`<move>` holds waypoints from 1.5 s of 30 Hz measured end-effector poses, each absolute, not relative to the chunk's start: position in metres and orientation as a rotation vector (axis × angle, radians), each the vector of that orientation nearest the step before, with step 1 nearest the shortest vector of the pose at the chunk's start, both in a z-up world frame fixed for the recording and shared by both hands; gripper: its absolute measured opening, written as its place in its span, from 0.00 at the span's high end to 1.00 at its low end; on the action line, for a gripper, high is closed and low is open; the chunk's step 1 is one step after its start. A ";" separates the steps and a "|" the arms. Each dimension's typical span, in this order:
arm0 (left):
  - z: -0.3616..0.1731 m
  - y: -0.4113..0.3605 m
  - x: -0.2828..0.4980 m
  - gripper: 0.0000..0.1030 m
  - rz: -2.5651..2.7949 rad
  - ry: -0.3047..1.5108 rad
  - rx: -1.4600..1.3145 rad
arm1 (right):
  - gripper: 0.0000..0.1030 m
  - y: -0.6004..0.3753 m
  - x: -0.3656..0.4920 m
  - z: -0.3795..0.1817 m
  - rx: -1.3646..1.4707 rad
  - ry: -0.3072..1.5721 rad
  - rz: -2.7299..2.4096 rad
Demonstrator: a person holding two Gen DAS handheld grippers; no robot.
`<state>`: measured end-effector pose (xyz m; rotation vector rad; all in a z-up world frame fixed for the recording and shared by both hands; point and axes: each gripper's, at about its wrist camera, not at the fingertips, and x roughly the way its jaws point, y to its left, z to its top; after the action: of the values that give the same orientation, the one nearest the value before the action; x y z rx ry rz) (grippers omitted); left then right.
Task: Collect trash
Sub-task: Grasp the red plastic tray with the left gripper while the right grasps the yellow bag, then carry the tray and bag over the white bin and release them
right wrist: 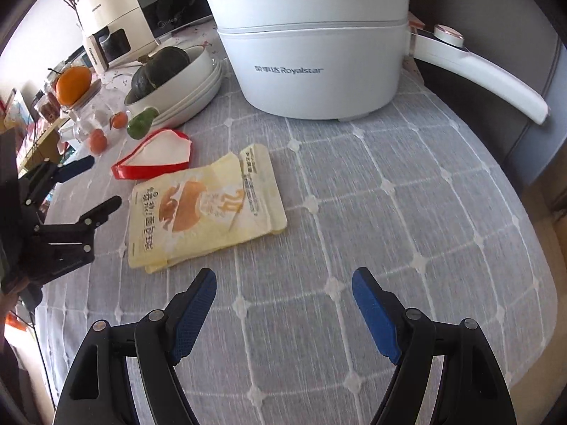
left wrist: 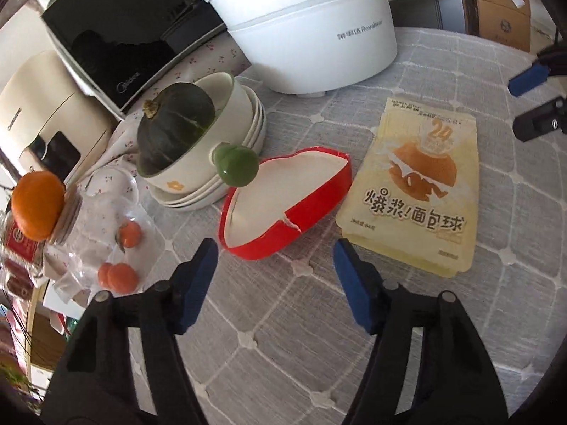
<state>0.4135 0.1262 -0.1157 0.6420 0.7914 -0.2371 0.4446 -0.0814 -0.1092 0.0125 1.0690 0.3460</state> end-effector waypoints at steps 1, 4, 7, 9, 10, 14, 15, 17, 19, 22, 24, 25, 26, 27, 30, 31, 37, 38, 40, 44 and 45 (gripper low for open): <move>-0.118 0.126 0.415 0.41 -0.243 0.784 0.667 | 0.22 -0.078 0.449 -0.109 0.012 1.059 0.360; -0.124 0.128 0.423 0.49 -0.262 0.790 0.677 | 0.22 -0.063 0.463 -0.115 0.004 1.038 0.401; -0.128 0.130 0.426 0.57 -0.285 0.794 0.671 | 0.22 -0.049 0.474 -0.125 -0.004 1.033 0.415; -0.131 0.131 0.428 0.61 -0.301 0.801 0.659 | 0.22 -0.040 0.479 -0.131 -0.010 1.038 0.417; -0.131 0.131 0.428 0.62 -0.309 0.799 0.652 | 0.22 -0.036 0.480 -0.135 -0.018 1.041 0.419; -0.133 0.126 0.426 0.69 -0.352 0.795 0.621 | 0.34 -0.017 0.474 -0.142 -0.137 0.981 0.394; -0.133 0.124 0.424 0.70 -0.365 0.797 0.612 | 0.37 -0.014 0.471 -0.142 -0.170 0.963 0.387; -0.134 0.119 0.421 0.76 -0.375 0.801 0.598 | 0.58 -0.014 0.466 -0.141 -0.178 0.946 0.406; -0.134 0.116 0.418 0.76 -0.371 0.804 0.582 | 0.75 -0.013 0.463 -0.140 -0.185 0.951 0.432; -0.129 0.117 0.413 0.78 -0.364 0.810 0.534 | 0.90 -0.011 0.456 -0.138 -0.193 0.966 0.465; -0.123 0.118 0.406 0.79 -0.361 0.813 0.490 | 0.93 -0.014 0.450 -0.136 -0.179 0.979 0.473; -0.120 0.119 0.401 0.80 -0.361 0.814 0.472 | 0.93 -0.017 0.447 -0.135 -0.164 0.984 0.476; -0.117 0.119 0.396 0.81 -0.359 0.811 0.460 | 0.93 -0.020 0.443 -0.132 -0.145 0.989 0.480; -0.114 0.119 0.390 0.83 -0.358 0.810 0.447 | 0.93 -0.026 0.438 -0.129 -0.133 0.990 0.480; -0.102 0.117 0.369 0.87 -0.353 0.811 0.416 | 0.94 -0.038 0.420 -0.116 -0.121 0.978 0.471; -0.099 0.116 0.362 0.87 -0.355 0.819 0.404 | 0.94 -0.041 0.415 -0.112 -0.118 0.976 0.468; -0.080 0.110 0.317 0.87 -0.330 0.840 0.320 | 0.95 -0.066 0.374 -0.081 -0.105 0.962 0.442; -0.078 0.109 0.310 0.87 -0.326 0.845 0.312 | 0.95 -0.070 0.366 -0.077 -0.103 0.960 0.435; -0.072 0.105 0.294 0.87 -0.321 0.848 0.294 | 0.95 -0.078 0.353 -0.070 -0.095 0.957 0.423; -0.062 0.097 0.262 0.87 -0.325 0.843 0.260 | 0.95 -0.093 0.325 -0.058 -0.085 0.947 0.406; -0.060 0.093 0.255 0.87 -0.327 0.846 0.256 | 0.95 -0.097 0.317 -0.057 -0.087 0.944 0.398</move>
<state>0.2549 0.0928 -0.0598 0.2564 0.8459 -0.3266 0.3173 -0.0967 -0.0567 -0.0867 0.9440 0.3984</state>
